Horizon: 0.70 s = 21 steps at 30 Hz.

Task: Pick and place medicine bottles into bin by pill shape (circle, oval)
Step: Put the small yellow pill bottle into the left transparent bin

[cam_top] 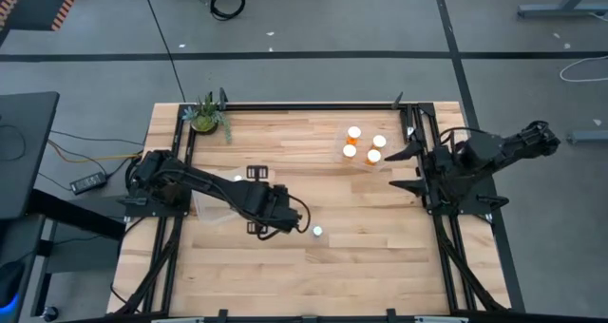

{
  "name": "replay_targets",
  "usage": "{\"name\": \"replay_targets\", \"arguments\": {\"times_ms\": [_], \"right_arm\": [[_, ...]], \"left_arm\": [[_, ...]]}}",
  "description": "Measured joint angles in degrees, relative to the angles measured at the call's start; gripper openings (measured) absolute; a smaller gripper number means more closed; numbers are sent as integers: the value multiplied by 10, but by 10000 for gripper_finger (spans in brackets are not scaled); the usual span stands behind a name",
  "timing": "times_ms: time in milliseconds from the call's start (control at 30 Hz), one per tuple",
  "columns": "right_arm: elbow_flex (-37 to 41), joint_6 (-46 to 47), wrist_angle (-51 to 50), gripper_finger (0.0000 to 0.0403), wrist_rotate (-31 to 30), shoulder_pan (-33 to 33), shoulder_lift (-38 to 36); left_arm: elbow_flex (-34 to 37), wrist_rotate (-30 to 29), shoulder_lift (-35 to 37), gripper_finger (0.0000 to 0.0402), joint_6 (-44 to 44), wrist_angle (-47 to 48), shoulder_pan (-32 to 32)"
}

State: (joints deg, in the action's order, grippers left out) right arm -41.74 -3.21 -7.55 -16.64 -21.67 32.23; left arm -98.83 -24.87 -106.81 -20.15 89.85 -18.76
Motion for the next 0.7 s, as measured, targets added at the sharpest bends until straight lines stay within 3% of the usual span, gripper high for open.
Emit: {"name": "replay_targets", "arguments": {"times_ms": [167,400,500,700], "right_arm": [[0,3,0,280,7,0,0],[0,2,4,280,7,0,6],[1,2,11,280,7,0,11],[1,-4,31,280,7,0,27]], "left_arm": [[83,6,42,134,-10,-5,5],[209,26,152,119,-91,-40,9],[277,54,202,125,-141,-63,14],[410,136,284,128,-211,-194,52]]}}
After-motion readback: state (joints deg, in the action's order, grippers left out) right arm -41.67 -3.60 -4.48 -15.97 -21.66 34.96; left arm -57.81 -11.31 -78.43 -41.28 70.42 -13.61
